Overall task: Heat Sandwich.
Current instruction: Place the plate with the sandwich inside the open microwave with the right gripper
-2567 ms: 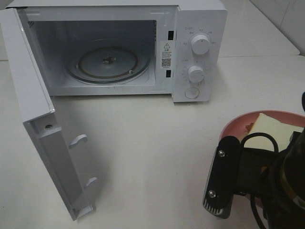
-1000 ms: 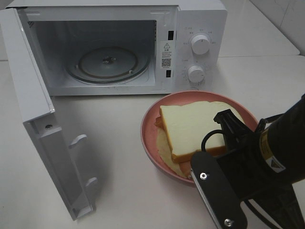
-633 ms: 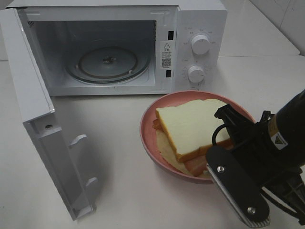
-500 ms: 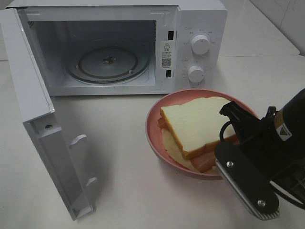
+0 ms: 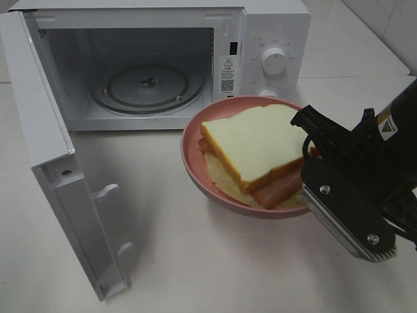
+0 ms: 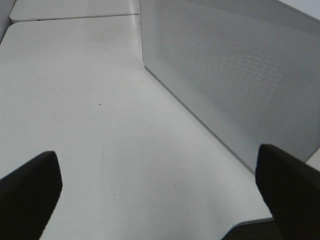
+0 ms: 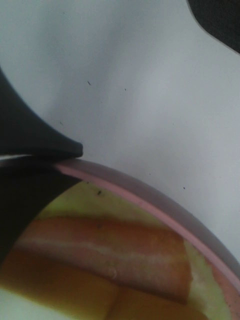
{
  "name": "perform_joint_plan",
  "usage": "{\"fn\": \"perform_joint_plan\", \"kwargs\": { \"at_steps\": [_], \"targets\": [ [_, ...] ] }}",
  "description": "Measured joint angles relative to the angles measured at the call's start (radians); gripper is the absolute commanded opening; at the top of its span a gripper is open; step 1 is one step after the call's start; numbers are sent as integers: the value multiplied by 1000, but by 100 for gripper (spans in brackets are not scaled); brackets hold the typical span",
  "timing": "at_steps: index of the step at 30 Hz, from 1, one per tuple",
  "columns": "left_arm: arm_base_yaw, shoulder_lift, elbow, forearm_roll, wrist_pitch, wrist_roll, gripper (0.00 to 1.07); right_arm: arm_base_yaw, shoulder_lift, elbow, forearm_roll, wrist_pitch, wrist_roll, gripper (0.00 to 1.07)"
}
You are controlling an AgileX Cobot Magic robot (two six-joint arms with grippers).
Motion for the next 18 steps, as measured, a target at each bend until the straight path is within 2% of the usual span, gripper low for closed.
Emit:
{"fn": "perform_joint_plan", "kwargs": {
  "at_steps": [13, 18],
  "targets": [
    [0, 0, 0, 0, 0, 0, 98, 0, 1, -46, -39, 56, 5, 1],
    [0, 0, 0, 0, 0, 0, 98, 28, 23, -46, -42, 58, 7, 1]
  ]
}}
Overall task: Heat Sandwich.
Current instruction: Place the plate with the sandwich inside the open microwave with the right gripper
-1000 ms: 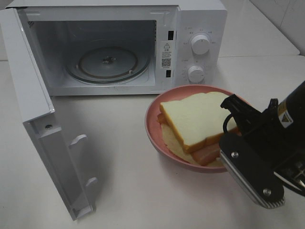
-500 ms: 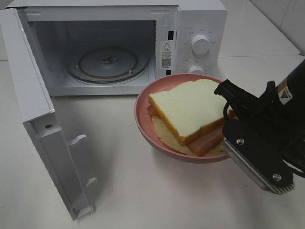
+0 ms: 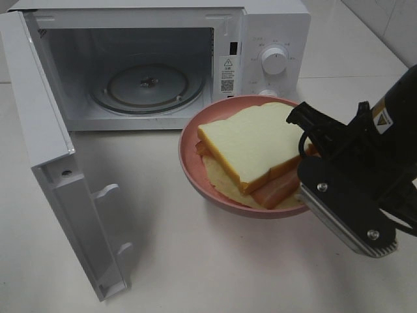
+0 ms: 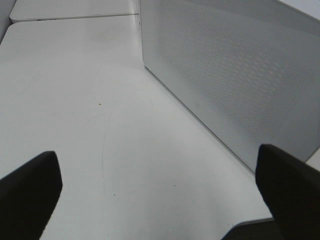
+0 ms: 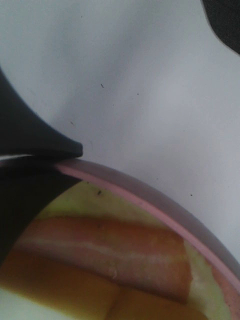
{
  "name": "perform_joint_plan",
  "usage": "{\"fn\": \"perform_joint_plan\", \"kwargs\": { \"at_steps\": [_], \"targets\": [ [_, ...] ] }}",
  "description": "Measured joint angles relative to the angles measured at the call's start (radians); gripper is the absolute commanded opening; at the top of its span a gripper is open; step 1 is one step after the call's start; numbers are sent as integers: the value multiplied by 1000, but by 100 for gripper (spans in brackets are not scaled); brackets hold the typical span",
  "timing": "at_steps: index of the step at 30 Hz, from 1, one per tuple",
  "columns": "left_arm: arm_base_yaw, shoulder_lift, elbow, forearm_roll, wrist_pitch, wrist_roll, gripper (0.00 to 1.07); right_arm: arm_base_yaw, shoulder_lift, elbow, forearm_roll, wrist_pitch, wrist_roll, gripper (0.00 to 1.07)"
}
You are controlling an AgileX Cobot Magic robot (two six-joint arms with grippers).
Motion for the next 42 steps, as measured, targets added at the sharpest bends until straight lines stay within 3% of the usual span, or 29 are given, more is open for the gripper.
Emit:
{"fn": "perform_joint_plan", "kwargs": {
  "at_steps": [12, 20, 25, 42],
  "targets": [
    [0, 0, 0, 0, 0, 0, 98, 25, 93, -42, 0, -24, 2, 1],
    [0, 0, 0, 0, 0, 0, 98, 25, 187, -138, 16, -39, 16, 1],
    [0, 0, 0, 0, 0, 0, 98, 25, 253, -214, 104, -38, -30, 1],
    [0, 0, 0, 0, 0, 0, 98, 25, 450, -455, 219, 0, -140, 1]
  ]
}}
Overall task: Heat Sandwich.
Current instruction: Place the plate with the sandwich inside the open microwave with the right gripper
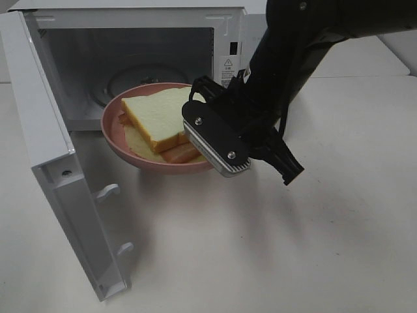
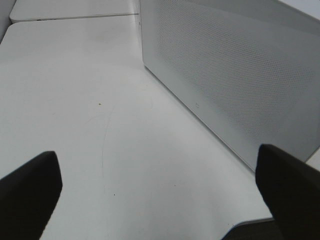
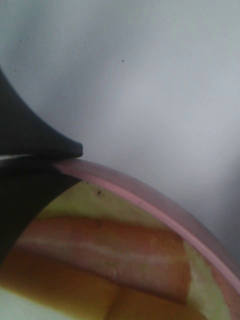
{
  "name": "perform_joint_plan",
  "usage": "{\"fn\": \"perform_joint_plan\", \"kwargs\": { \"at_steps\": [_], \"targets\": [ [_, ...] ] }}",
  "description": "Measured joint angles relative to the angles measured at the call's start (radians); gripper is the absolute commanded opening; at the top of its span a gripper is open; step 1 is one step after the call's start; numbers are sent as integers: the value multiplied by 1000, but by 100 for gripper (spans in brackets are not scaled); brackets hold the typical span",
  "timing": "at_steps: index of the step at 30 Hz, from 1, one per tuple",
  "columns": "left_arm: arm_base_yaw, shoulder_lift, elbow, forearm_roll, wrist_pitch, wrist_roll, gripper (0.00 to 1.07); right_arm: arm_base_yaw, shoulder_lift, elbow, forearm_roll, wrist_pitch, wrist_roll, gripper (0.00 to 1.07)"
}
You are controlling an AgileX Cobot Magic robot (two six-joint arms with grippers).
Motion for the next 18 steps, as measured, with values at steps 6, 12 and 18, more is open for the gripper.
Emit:
{"fn": "perform_joint_plan", "kwargs": {
  "at_steps": [6, 12, 18],
  "targets": [
    [0, 0, 0, 0, 0, 0, 98, 0, 58, -74, 16, 21, 0, 1],
    [0, 0, 0, 0, 0, 0, 98, 0, 108, -140, 19, 30, 0, 1],
    [0, 0, 0, 0, 0, 0, 98, 0, 160, -211, 19, 31, 3, 1]
  ]
}}
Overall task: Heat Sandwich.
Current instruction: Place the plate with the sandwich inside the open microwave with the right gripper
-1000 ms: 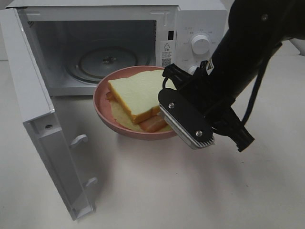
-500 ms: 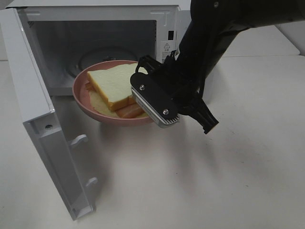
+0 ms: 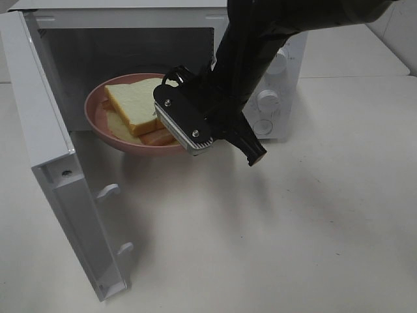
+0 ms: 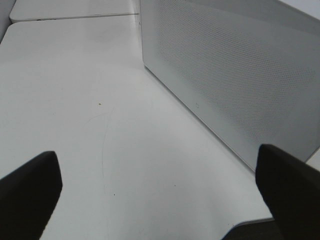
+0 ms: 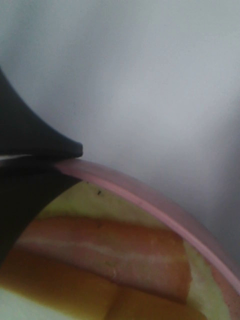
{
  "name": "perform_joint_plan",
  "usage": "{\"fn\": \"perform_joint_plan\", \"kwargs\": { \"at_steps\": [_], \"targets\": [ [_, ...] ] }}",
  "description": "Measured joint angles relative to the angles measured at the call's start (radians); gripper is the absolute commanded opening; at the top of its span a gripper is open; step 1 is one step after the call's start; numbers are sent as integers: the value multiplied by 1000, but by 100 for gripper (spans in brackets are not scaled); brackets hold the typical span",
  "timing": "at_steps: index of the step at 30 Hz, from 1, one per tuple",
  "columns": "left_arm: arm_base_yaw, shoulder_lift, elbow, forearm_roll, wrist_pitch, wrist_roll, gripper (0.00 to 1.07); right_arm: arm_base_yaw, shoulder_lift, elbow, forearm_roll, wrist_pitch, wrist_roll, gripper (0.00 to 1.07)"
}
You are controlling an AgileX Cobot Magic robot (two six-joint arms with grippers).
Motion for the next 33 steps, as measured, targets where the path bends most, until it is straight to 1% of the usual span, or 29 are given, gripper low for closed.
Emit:
{"fn": "perform_joint_plan", "kwargs": {
  "at_steps": [6, 16, 23, 30, 33],
  "targets": [
    [0, 0, 0, 0, 0, 0, 98, 0, 30, -50, -2, 0, 8, 1],
    [0, 0, 0, 0, 0, 0, 98, 0, 58, -88, -32, 8, 36, 0],
    [0, 0, 0, 0, 0, 0, 98, 0, 119, -173, -65, 38, 98, 0],
    [0, 0, 0, 0, 0, 0, 98, 0, 152, -222, -66, 53, 104, 0],
    [0, 0, 0, 0, 0, 0, 98, 5, 182, -264, -74, 69, 105, 0]
  ]
}}
